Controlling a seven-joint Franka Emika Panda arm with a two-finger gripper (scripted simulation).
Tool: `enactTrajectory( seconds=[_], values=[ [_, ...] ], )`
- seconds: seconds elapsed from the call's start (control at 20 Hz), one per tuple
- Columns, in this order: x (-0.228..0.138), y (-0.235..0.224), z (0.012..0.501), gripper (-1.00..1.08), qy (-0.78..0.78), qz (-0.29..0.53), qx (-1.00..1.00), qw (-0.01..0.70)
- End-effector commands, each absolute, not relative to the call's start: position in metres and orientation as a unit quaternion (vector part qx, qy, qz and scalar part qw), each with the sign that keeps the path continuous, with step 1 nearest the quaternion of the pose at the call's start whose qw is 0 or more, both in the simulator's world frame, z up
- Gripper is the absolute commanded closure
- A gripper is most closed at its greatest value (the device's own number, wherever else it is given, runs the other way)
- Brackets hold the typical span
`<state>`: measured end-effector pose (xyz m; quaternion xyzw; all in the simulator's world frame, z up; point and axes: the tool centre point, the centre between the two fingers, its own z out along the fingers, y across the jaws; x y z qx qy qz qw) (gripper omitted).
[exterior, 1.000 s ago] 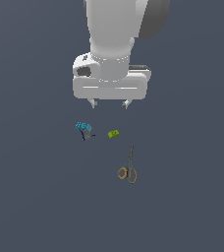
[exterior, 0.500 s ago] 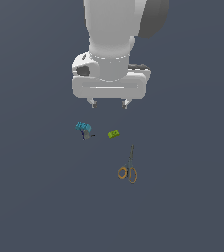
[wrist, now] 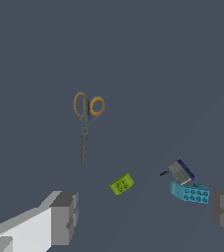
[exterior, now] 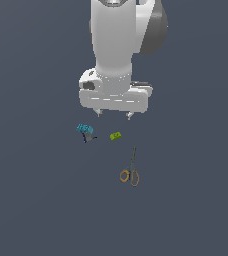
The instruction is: Pick up a designated object from a clutter of objects.
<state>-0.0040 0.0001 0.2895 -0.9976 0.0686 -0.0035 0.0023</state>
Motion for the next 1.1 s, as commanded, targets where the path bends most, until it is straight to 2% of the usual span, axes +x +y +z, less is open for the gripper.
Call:
enactTrajectory(
  seconds=[0.0, 1.05],
  values=[
    [-0.006, 0.003, 0.274, -0.92, 0.095, -0.003, -0.995, 0.006],
    [-0.060, 0.018, 0.128, -0.92, 0.377, 0.007, -0.926, 0.016]
  ],
)
